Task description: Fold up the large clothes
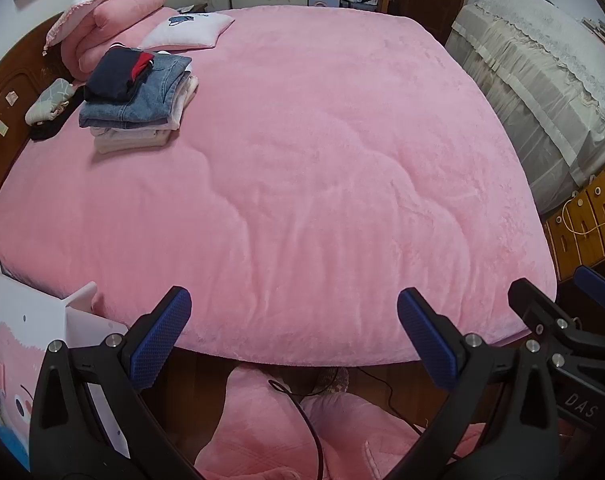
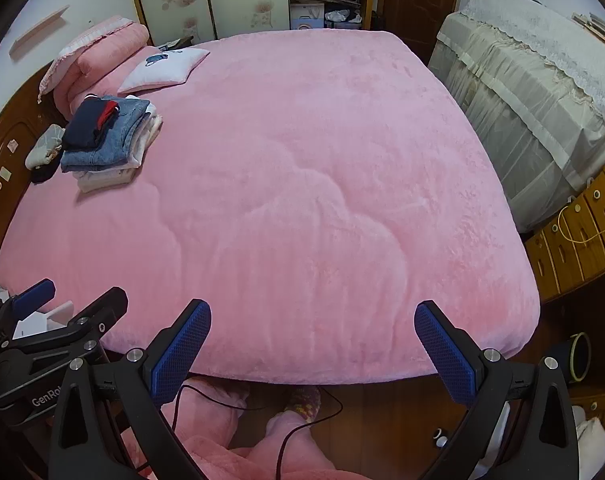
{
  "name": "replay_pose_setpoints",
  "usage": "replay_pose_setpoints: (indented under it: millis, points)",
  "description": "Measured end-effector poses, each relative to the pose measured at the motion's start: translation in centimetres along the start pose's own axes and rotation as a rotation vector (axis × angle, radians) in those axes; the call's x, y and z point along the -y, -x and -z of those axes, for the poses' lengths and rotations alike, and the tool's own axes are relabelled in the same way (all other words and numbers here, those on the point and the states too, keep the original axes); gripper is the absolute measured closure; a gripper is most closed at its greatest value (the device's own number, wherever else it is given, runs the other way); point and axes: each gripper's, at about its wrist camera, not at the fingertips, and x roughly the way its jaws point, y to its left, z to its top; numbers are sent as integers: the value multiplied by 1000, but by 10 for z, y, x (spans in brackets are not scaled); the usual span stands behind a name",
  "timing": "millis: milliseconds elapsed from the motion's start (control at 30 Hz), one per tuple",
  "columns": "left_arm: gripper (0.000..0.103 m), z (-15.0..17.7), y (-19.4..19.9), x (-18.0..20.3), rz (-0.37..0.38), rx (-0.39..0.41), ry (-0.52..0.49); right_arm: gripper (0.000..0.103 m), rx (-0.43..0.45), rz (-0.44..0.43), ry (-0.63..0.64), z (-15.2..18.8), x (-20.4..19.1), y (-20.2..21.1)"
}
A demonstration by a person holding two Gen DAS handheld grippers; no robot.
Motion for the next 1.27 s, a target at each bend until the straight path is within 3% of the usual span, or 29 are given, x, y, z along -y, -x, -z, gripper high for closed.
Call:
replay_pose_setpoints:
  millis: [1267]
  points:
    - [1, -14, -5, -8, 0, -13, -13, 0, -4, 11, 16, -4, 5, -11]
